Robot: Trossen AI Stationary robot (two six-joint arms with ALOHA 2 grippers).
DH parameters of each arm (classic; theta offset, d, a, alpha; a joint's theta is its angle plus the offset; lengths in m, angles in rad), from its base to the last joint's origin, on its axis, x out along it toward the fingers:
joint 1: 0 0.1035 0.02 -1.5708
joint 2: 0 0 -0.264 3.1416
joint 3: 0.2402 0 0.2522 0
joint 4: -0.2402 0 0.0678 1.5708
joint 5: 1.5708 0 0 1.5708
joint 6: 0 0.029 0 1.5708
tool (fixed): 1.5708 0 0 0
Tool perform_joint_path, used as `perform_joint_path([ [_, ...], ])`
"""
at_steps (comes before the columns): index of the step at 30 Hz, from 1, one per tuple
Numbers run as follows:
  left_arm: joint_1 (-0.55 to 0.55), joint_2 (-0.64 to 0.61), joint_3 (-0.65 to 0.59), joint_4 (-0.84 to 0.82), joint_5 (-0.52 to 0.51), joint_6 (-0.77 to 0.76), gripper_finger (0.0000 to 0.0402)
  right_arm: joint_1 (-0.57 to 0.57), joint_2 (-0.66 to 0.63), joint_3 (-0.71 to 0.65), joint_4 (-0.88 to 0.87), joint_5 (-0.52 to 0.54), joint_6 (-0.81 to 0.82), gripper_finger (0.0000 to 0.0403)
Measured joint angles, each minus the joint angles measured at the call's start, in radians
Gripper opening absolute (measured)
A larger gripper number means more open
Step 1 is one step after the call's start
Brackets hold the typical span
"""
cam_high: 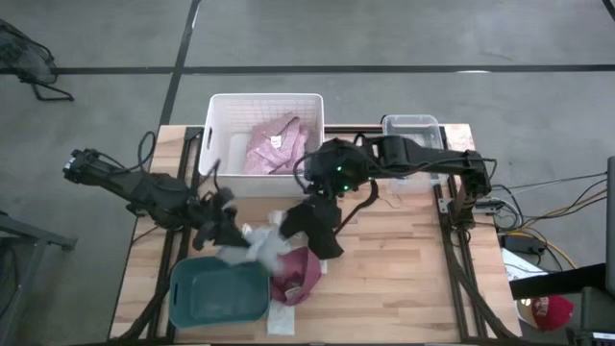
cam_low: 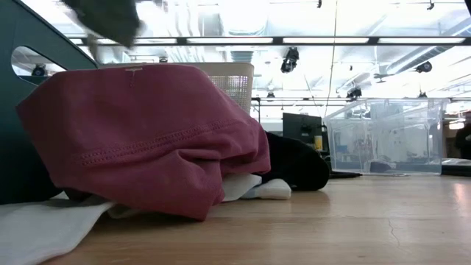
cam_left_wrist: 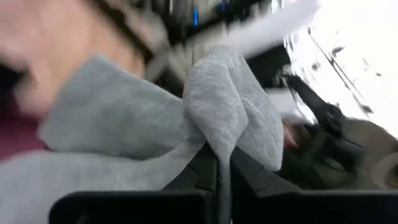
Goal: Pick & Place Cloths
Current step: Put the gray boxer into the blue bin
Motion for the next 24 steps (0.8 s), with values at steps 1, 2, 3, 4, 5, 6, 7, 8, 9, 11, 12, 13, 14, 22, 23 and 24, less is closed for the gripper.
perform_joint_path([
  [1, -0.003, 0.003, 0.000, -0.024, 0.059, -0.063, 0.0016, 0.001, 0.000, -0.017, 0.000, 0.000, 0.000, 0.0135],
  [2, -0.008, 0.008, 0.000, -0.051, 0.117, -0.122, 0.0014, 0.006, 0.000, -0.033, 0.000, 0.000, -0.002, 0.0140],
  [3, -0.014, 0.015, 0.000, -0.080, 0.177, -0.177, 0.0014, 0.009, 0.001, -0.048, 0.000, -0.001, -0.007, 0.0145],
  [4, -0.022, 0.023, 0.000, -0.110, 0.220, -0.226, 0.0014, 0.015, 0.002, -0.065, 0.007, 0.000, -0.015, 0.0150],
  [5, -0.032, 0.032, 0.000, -0.140, 0.249, -0.266, 0.0014, 0.021, 0.002, -0.086, 0.018, -0.001, -0.025, 0.0153],
  [6, -0.043, 0.040, 0.000, -0.170, 0.268, -0.296, 0.0014, 0.028, 0.001, -0.108, 0.031, -0.001, -0.037, 0.0156],
  [7, -0.053, 0.049, 0.000, -0.197, 0.284, -0.319, 0.0015, 0.033, 0.001, -0.130, 0.046, -0.001, -0.052, 0.0158],
  [8, -0.063, 0.060, 0.000, -0.224, 0.301, -0.334, 0.0015, 0.040, 0.001, -0.155, 0.063, -0.001, -0.065, 0.0160],
  [9, -0.070, 0.074, 0.000, -0.249, 0.318, -0.346, 0.0015, 0.045, 0.001, -0.179, 0.081, -0.001, -0.075, 0.0161],
  [11, -0.086, 0.104, -0.002, -0.291, 0.336, -0.358, 0.0015, 0.054, 0.002, -0.228, 0.124, -0.001, -0.082, 0.0164],
  [12, -0.095, 0.120, -0.003, -0.302, 0.337, -0.357, 0.0015, 0.057, 0.002, -0.252, 0.147, -0.002, -0.080, 0.0164],
  [13, -0.100, 0.136, -0.003, -0.315, 0.334, -0.349, 0.0016, 0.060, 0.002, -0.273, 0.169, -0.002, -0.075, 0.0165],
  [14, -0.104, 0.154, -0.003, -0.331, 0.329, -0.333, 0.0016, 0.063, 0.002, -0.296, 0.191, -0.008, -0.066, 0.0164],
  [22, -0.118, 0.311, -0.011, -0.368, 0.311, -0.312, 0.0026, 0.111, 0.002, -0.441, 0.368, -0.045, -0.058, 0.0140],
  [23, -0.120, 0.329, -0.011, -0.369, 0.311, -0.313, 0.0033, 0.119, 0.002, -0.456, 0.379, -0.047, -0.077, 0.0137],
  [24, -0.124, 0.346, -0.011, -0.370, 0.311, -0.313, 0.0041, 0.128, 0.002, -0.469, 0.381, -0.046, -0.095, 0.0136],
])
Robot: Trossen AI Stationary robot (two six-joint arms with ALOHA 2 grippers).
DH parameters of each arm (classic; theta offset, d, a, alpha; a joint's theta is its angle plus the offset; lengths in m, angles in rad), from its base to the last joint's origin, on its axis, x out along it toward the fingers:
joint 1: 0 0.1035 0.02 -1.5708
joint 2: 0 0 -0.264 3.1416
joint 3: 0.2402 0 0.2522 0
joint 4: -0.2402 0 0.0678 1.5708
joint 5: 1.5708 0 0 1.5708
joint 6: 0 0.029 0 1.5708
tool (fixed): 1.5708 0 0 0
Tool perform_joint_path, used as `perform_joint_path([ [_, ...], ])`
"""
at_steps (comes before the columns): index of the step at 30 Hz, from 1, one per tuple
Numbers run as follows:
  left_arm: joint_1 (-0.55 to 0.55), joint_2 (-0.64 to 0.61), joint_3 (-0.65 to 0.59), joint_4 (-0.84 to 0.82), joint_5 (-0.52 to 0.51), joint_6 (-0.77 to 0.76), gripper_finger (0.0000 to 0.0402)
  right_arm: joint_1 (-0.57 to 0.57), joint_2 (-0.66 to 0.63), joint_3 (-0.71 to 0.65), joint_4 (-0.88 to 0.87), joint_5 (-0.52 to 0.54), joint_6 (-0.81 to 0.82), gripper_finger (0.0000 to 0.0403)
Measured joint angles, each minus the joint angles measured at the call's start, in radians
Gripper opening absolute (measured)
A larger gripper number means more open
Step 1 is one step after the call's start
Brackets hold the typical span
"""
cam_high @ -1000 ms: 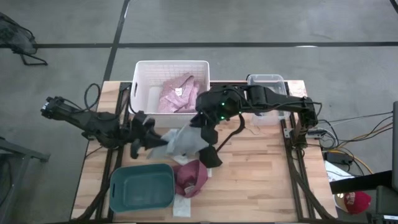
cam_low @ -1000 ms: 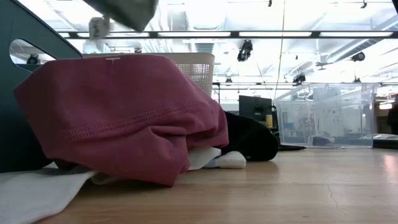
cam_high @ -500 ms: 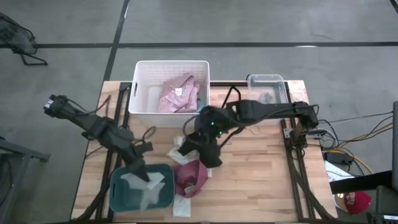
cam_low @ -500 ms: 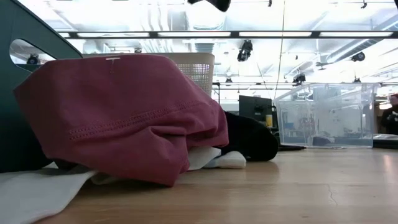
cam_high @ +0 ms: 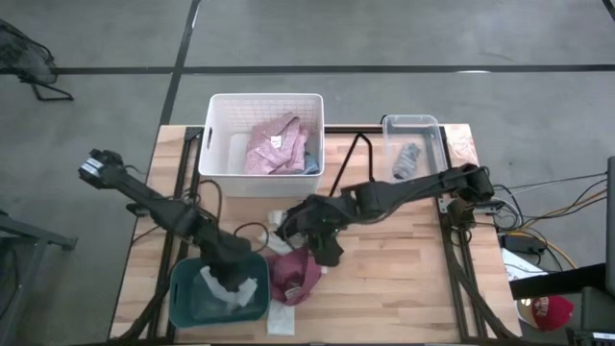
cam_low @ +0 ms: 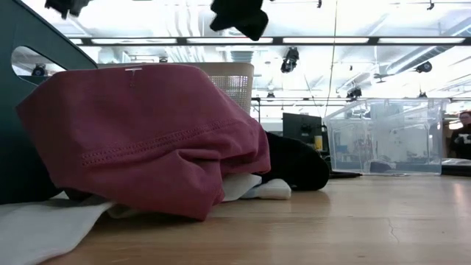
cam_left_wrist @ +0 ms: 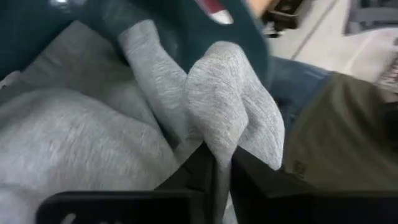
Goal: Pick & Place Cloths
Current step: Put the gray boxer into the blue bin, then put the pink boxer into the blue bin
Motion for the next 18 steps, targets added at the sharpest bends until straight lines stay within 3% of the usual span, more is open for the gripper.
perform_joint_path([
  [10, -0.029, 0.082, 0.000, -0.009, -0.026, -0.022, 0.0166, 0.111, -0.001, -0.158, 0.087, 0.005, -0.175, 0.0166],
  [18, -0.029, 0.050, 0.000, 0.033, -0.065, -0.118, 0.0190, 0.188, -0.001, -0.276, 0.270, 0.029, -0.333, 0.0201],
])
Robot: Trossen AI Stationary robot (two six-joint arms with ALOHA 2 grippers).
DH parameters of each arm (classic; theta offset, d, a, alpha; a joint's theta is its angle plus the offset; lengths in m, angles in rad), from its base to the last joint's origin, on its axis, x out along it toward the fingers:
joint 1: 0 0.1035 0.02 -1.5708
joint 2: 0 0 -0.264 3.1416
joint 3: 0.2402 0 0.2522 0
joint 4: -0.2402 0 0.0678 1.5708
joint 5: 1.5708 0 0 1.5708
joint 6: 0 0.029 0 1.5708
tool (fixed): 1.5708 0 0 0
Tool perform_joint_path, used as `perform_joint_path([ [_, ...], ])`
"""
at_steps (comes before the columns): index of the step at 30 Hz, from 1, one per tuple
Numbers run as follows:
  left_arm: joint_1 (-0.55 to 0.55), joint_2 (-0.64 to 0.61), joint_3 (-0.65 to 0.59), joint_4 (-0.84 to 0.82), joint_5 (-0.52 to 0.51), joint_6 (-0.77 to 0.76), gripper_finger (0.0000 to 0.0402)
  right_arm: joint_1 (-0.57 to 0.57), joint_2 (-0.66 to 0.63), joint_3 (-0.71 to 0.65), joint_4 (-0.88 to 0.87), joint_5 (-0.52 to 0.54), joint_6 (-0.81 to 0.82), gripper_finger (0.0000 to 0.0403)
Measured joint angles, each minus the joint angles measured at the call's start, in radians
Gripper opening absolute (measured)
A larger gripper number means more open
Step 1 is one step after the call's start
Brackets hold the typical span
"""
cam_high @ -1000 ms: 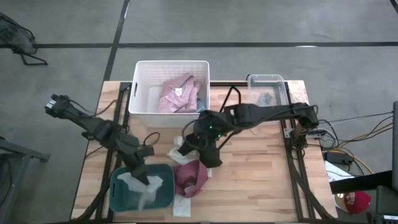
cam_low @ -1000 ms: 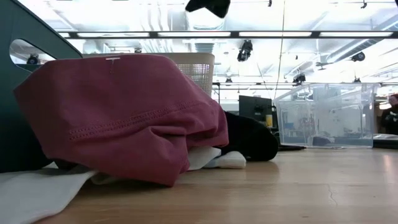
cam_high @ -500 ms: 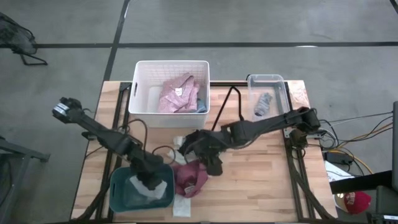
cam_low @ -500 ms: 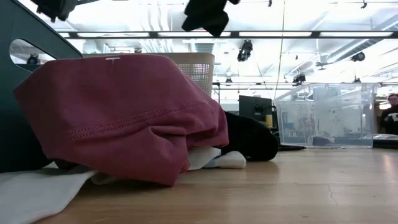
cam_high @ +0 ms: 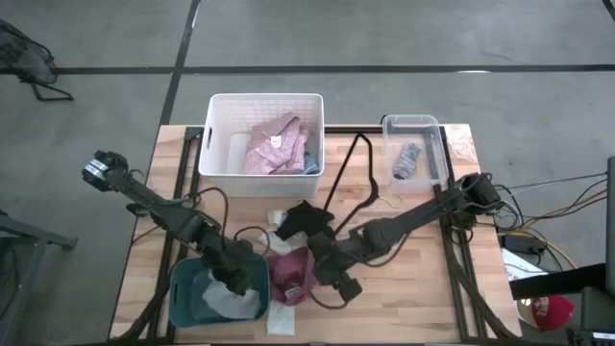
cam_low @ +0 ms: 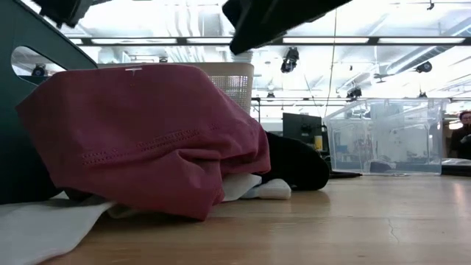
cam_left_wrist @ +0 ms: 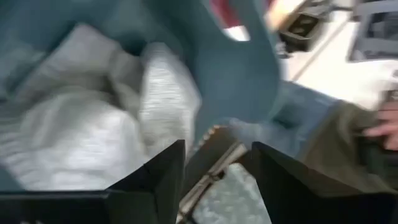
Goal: Pick & Place Cloths
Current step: Put the pink boxer into the blue bin
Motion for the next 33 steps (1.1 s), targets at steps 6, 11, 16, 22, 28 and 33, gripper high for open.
perform_joint_path([
  [6, 0.000, -0.057, 0.000, 0.132, -0.081, -0.034, 0.0190, 0.019, 0.003, -0.020, 0.125, 0.068, -0.003, 0.0207],
  [11, 0.001, -0.112, 0.000, 0.251, -0.307, 0.009, 0.0190, 0.017, 0.045, -0.018, 0.142, 0.053, 0.064, 0.0203],
  [16, 0.000, -0.149, 0.004, 0.376, -0.507, 0.111, 0.0190, 0.016, 0.144, -0.019, 0.130, -0.012, 0.150, 0.0197],
  [22, 0.000, -0.165, 0.004, 0.551, -0.611, 0.274, 0.0190, 0.017, 0.256, 0.037, -0.022, -0.025, 0.373, 0.0155],
  [28, -0.001, -0.164, 0.004, 0.600, -0.614, 0.362, 0.0190, 0.015, 0.288, 0.103, -0.100, -0.073, 0.492, 0.0024],
  [33, -0.001, -0.164, 0.004, 0.600, -0.598, 0.462, 0.0191, 0.013, 0.213, 0.154, -0.131, -0.044, 0.584, 0.0011],
])
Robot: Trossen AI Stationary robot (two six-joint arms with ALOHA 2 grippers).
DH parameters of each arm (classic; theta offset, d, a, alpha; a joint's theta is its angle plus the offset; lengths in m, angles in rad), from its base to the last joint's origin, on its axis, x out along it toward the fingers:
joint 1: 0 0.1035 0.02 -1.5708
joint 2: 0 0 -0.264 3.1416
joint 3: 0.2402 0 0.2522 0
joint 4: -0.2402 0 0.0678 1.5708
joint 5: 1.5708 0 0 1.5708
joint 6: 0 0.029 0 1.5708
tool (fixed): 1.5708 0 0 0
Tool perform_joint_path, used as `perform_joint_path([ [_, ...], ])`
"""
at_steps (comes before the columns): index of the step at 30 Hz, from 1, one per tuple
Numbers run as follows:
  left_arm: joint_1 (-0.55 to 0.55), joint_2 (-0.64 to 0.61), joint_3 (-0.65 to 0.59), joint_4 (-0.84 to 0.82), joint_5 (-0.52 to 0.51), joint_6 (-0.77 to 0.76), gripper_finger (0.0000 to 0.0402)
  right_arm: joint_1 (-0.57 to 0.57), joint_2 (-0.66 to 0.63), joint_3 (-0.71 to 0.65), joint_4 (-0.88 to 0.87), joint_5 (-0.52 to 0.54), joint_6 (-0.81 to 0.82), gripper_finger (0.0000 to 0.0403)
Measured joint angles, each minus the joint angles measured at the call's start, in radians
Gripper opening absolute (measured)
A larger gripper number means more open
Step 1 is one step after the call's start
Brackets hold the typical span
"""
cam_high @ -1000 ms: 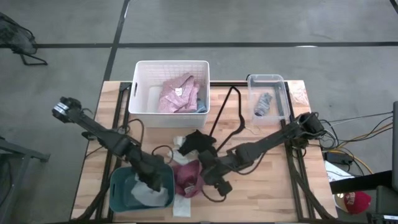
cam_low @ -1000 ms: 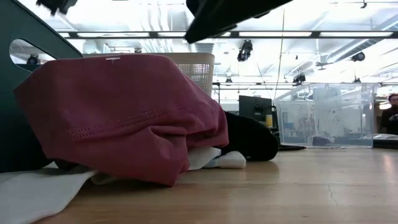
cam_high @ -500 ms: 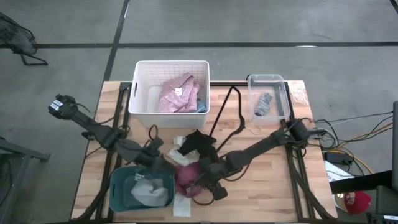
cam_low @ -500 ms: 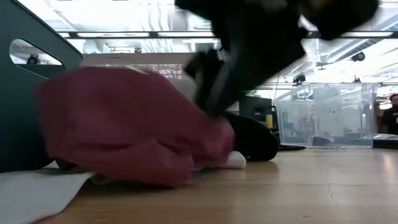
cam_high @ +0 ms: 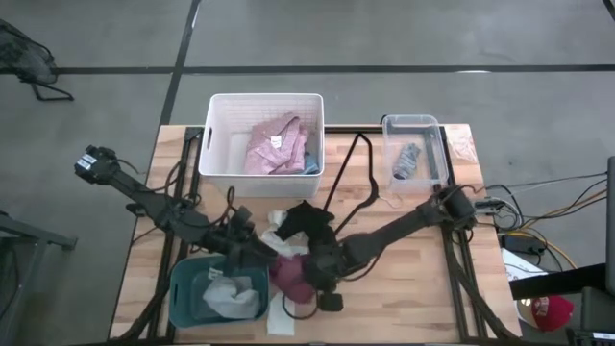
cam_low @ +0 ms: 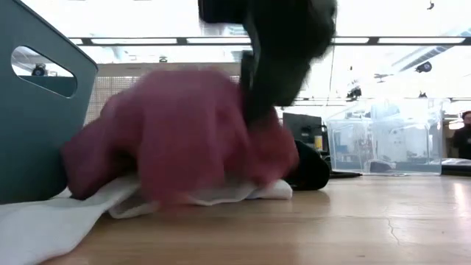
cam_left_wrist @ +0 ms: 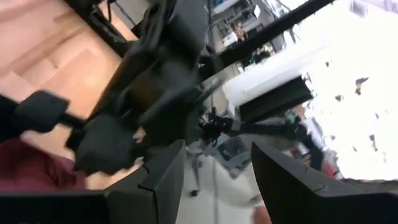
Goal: Pick & Place Cloths
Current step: Put the pink boxer into the blue bin
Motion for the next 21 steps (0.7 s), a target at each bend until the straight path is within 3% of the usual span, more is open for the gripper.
perform_joint_path([
  [7, 0.002, 0.003, -0.003, -0.080, 0.000, 0.161, 0.0191, -0.008, -0.201, 0.048, -0.055, 0.248, 0.070, 0.0010],
  [14, 0.004, 0.003, -0.002, -0.081, -0.075, 0.241, 0.0191, -0.022, -0.371, 0.059, 0.009, 0.360, 0.212, 0.0009],
  [21, 0.005, 0.003, -0.002, -0.041, -0.165, 0.414, 0.0191, -0.040, -0.421, 0.091, 0.215, 0.367, 0.215, 0.0009],
])
